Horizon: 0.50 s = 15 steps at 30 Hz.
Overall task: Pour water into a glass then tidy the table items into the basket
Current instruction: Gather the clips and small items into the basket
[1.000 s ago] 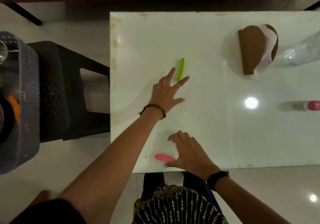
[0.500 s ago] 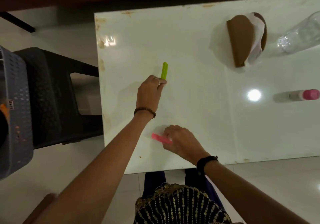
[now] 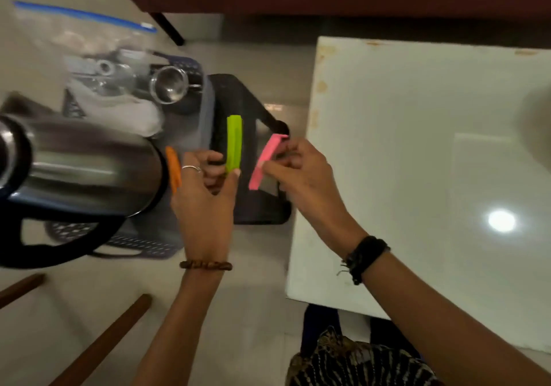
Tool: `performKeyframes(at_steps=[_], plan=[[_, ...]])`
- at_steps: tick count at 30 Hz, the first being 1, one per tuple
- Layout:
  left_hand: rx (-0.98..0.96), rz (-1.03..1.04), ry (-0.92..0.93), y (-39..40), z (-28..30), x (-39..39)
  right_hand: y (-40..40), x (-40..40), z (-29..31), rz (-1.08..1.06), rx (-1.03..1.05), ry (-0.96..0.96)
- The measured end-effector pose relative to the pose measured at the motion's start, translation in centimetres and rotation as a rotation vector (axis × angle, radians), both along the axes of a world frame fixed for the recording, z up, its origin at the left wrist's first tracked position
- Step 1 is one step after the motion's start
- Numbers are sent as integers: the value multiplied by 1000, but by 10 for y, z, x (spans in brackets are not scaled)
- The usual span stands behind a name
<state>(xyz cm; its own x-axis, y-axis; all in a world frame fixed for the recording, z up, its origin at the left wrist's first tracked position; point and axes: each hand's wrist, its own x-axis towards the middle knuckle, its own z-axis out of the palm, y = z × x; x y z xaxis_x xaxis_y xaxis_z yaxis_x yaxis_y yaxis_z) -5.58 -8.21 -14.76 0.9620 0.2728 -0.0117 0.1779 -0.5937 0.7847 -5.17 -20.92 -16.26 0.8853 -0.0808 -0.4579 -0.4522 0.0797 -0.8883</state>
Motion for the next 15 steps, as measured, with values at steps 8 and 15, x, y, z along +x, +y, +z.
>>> performKeyframes(at_steps=[8, 15], plan=[[150, 150, 193, 118, -12, 13, 141, 47, 2, 319, -500, -248], [256, -5, 378, 129, -48, 15, 168, 58, -19, 486, -959, -302]])
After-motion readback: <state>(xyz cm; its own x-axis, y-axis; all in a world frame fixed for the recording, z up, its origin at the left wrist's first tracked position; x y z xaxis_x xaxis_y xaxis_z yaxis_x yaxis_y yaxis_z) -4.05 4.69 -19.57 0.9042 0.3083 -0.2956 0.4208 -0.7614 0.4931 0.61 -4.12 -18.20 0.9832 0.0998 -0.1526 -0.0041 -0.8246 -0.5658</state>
